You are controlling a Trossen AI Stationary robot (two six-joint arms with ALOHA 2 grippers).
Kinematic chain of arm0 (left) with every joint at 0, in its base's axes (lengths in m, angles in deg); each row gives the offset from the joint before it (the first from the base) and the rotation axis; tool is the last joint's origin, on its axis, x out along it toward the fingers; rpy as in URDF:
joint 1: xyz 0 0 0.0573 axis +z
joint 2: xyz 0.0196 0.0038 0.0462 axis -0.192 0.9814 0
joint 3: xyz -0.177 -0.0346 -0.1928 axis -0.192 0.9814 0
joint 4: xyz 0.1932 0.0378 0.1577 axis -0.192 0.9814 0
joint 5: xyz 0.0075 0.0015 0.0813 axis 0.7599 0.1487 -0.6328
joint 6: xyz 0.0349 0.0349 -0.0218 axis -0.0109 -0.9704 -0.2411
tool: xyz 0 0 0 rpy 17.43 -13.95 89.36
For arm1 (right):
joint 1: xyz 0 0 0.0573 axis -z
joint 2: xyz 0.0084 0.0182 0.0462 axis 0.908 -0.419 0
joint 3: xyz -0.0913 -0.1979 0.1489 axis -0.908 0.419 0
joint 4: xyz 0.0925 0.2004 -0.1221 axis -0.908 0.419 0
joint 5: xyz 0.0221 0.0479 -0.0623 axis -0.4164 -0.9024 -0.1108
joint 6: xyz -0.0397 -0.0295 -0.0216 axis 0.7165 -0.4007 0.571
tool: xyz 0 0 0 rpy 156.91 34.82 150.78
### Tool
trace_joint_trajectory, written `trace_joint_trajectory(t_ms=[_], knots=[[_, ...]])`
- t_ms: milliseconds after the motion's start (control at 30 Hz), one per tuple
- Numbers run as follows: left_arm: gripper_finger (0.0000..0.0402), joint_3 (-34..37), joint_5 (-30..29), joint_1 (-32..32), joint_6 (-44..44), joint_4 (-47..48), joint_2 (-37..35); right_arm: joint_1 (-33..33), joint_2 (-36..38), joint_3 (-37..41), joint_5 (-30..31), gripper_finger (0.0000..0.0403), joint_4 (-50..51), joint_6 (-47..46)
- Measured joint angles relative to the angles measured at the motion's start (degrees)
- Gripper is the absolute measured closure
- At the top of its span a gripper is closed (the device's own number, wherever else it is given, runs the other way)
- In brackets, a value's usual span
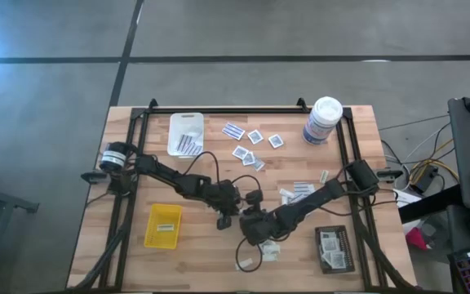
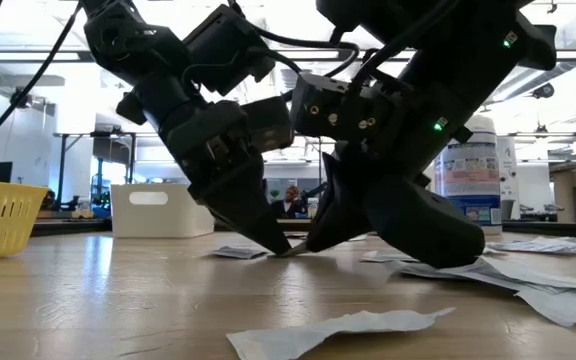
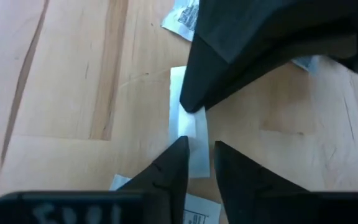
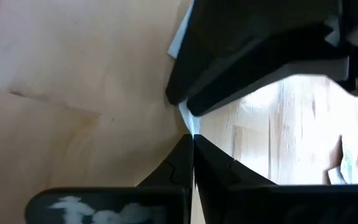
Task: Pick & Place First Aid Supplies
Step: Put the green bandage into the yellow bin
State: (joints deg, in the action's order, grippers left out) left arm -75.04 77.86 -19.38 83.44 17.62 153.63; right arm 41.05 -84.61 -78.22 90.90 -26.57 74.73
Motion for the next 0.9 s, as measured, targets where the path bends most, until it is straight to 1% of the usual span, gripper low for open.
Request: trace_joint_trajectory(t_ms=[133,500,700,800,900], knots=[[0.0292,0.02,0.5,0.35,-2.48,0.97,-0.88,-0.16,1.48,0.0,-0.16,0.0395,2.21,-2.28],[0.0291,0.04,0.42,0.7,-10.78,2.36,-6.65,-0.2,5.4,-0.02,-0.41,0.0395,6.21,-4.92],[0.0291,-0.02,0.38,-0.01,-15.35,2.97,-7.67,-0.18,8.47,-0.04,-4.65,0.0395,9.81,-12.04],[0.0292,-0.04,0.33,-0.63,-17.52,2.77,-7.73,-0.18,10.05,-0.09,-5.22,0.0395,9.74,-15.96],[0.0291,-0.04,-0.9,-1.25,-18.41,1.98,-7.73,-0.11,11.22,-0.13,-5.75,0.0395,9.25,-19.3]])
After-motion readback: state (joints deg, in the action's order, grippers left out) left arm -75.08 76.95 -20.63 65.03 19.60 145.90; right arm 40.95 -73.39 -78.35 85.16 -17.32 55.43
